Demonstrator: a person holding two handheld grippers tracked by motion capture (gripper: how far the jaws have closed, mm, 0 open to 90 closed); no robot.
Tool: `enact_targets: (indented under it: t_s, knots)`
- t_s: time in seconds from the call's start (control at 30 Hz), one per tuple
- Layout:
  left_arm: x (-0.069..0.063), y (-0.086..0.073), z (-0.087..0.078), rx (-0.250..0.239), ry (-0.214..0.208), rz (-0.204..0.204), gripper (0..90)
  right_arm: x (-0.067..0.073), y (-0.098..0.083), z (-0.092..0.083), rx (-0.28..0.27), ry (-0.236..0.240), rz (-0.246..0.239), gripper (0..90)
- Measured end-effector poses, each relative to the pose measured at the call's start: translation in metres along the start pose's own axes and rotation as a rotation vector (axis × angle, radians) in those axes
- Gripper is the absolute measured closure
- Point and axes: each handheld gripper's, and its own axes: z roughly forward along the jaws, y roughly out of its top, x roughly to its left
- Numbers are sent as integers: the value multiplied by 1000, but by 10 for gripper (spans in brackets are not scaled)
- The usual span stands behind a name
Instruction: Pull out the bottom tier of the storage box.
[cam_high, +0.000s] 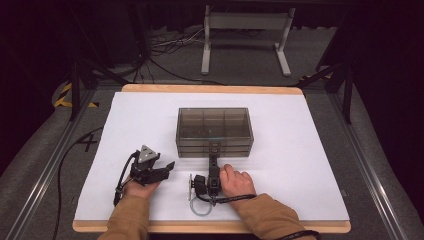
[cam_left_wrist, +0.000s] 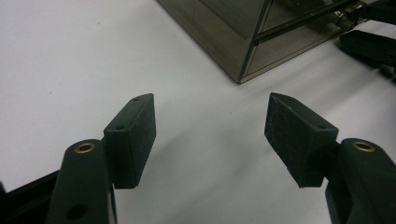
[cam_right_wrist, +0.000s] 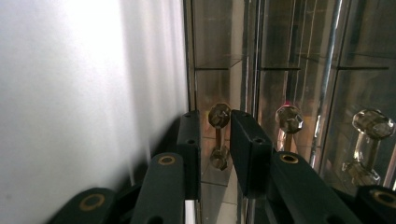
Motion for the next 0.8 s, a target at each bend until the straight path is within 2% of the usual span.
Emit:
enact_targets:
  t_s: [0.43, 0.8]
  knots:
    - [0, 0, 0, 0, 0, 3, 346, 1, 2, 3, 12, -25, -8, 783]
    - [0, 0, 0, 1, -2, 2, 346, 0, 1, 2, 7, -17, -3, 796]
